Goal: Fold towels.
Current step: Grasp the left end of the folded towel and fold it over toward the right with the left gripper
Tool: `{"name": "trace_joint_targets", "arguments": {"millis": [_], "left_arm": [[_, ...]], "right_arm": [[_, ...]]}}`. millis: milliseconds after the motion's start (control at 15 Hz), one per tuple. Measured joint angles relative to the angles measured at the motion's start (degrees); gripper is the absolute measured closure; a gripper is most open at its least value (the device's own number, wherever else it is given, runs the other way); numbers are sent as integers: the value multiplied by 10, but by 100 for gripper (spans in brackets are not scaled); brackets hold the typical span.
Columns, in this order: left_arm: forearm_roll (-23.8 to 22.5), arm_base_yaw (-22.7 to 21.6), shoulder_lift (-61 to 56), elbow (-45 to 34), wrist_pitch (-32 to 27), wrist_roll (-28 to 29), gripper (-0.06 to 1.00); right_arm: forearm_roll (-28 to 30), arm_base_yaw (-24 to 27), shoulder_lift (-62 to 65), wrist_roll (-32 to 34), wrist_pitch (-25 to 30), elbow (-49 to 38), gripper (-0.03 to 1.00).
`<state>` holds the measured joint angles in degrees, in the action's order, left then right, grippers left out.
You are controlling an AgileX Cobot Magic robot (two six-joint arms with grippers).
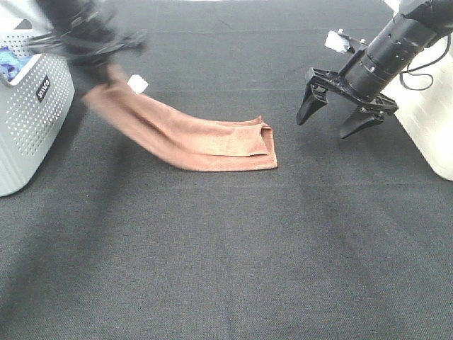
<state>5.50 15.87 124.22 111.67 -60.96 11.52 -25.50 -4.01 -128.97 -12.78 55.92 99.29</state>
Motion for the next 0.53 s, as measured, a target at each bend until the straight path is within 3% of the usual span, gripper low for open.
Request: {"name": "trace_joint_targets", "arguments": {"millis": [133, 533], "left_arm": [[71, 29, 2, 5, 17, 0, 93], [171, 92, 68, 6, 119, 0, 93]], "right_arm": [[-1, 0, 0, 0, 0, 0, 13], [-2, 0, 0, 0, 0, 0, 13]]}}
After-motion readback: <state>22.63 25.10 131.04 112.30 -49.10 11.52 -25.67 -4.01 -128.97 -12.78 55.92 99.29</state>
